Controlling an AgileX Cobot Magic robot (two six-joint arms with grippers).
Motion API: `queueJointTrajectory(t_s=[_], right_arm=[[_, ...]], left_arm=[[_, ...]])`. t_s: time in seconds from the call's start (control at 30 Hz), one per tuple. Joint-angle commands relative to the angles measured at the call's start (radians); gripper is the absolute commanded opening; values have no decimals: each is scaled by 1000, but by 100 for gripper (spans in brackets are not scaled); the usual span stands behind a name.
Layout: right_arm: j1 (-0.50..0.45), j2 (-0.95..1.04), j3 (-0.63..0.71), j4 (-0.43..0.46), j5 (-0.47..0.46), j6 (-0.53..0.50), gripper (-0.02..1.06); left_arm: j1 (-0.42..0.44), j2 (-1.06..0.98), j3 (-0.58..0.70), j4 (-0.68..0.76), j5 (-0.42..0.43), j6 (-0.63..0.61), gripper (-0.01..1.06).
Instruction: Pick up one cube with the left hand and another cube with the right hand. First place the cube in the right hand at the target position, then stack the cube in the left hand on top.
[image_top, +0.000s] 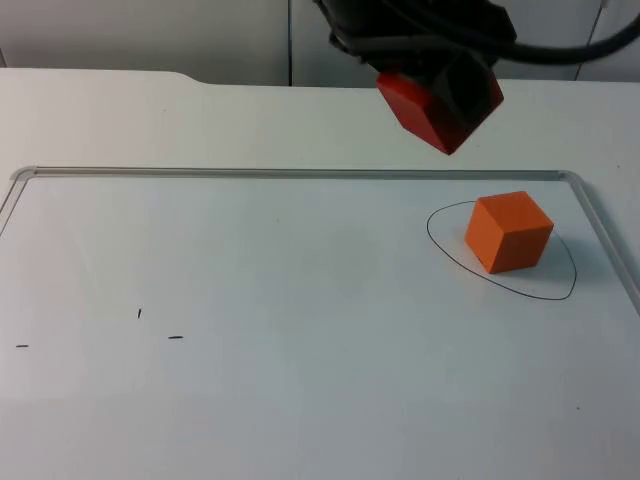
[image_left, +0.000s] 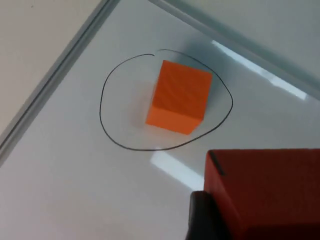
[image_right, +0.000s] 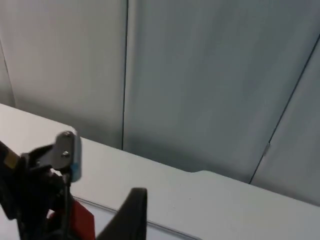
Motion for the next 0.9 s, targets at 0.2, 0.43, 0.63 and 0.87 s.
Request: queueJointTrajectory(t_s=[0.2, 0.43, 0.63, 0.87], right_arm=[[4, -95, 4, -4, 59, -7, 105], [4, -100, 4, -4, 85, 6, 105], [4, -100, 4, -1, 87, 6, 105], [4, -100, 4, 1, 92, 8, 105]], left_arm=[[-31, 170, -227, -31, 69, 36, 8], [-57, 312, -448, -4, 177, 15, 1], [-65, 392, -565, 72, 189, -33, 0], [-63, 409, -567, -55, 109, 45, 0]])
